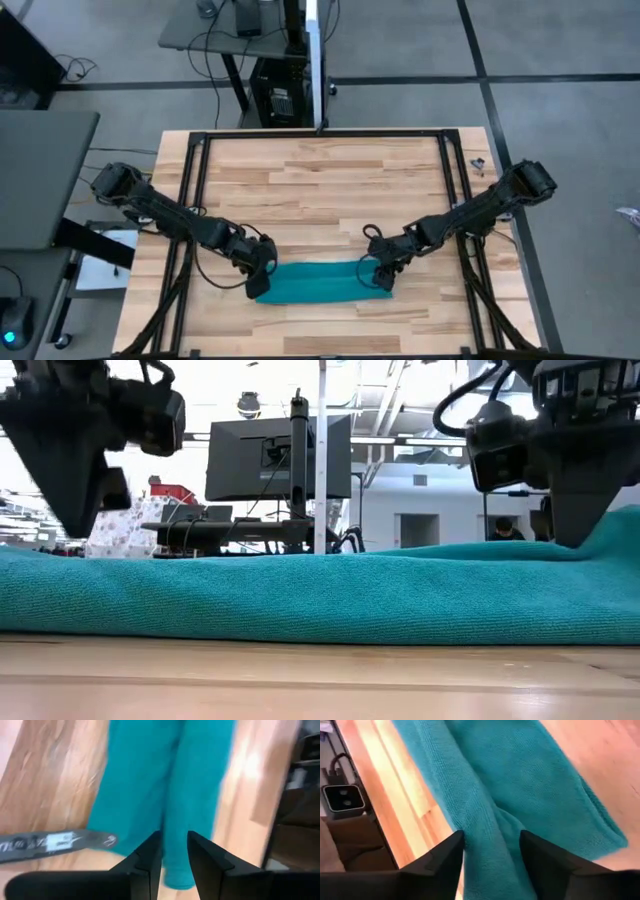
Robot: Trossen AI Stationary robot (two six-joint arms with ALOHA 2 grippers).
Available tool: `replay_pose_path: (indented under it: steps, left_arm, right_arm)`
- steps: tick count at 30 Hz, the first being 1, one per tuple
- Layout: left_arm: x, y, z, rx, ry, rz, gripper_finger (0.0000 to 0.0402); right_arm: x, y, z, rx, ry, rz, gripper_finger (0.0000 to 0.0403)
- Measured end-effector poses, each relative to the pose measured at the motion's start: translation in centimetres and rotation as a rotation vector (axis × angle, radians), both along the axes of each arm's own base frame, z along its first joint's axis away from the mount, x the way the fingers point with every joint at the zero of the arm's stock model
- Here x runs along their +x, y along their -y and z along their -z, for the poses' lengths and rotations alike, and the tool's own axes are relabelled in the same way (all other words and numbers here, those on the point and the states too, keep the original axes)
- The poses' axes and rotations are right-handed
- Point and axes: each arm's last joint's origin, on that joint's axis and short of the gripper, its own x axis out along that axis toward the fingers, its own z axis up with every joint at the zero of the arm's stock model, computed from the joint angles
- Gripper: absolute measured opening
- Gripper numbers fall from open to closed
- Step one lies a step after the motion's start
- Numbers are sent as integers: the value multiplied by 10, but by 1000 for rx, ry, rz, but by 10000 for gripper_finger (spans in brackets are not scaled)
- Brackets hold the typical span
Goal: Roll towel
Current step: Roll the blue towel
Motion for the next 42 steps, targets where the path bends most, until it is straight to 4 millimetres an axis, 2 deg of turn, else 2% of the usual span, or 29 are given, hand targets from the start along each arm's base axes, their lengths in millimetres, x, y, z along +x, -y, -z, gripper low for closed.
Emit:
replay_pose_path:
  steps: [4,11,14,21,25,30,36,42]
  left_arm:
    - [-2,2,-2,-5,11,7,77]
    - [-2,3,-2,-14,6,-6,77]
    - [-1,6,-4,-35,20,-14,77]
    - [-3,23,-6,-57,89,58,77]
    - [-6,16,1,34,52,-6,83]
    - [-6,10,6,27,39,-37,114]
    - [-9,13,9,18,27,-12,158]
    - [-10,13,10,81,53,29,171]
  right_arm:
    - [-1,4,-4,14,9,-62,217]
    - [-5,20,-35,72,127,-43,219]
    - [-8,18,-41,63,162,-49,214]
    - [-10,-6,-26,-24,136,-130,210]
    - [-8,-12,-15,-49,109,-127,210]
    - [-4,-17,-12,-33,134,-130,210]
    - [-3,-20,-14,-23,159,-135,210]
    - [-3,-19,-13,-35,154,-133,210]
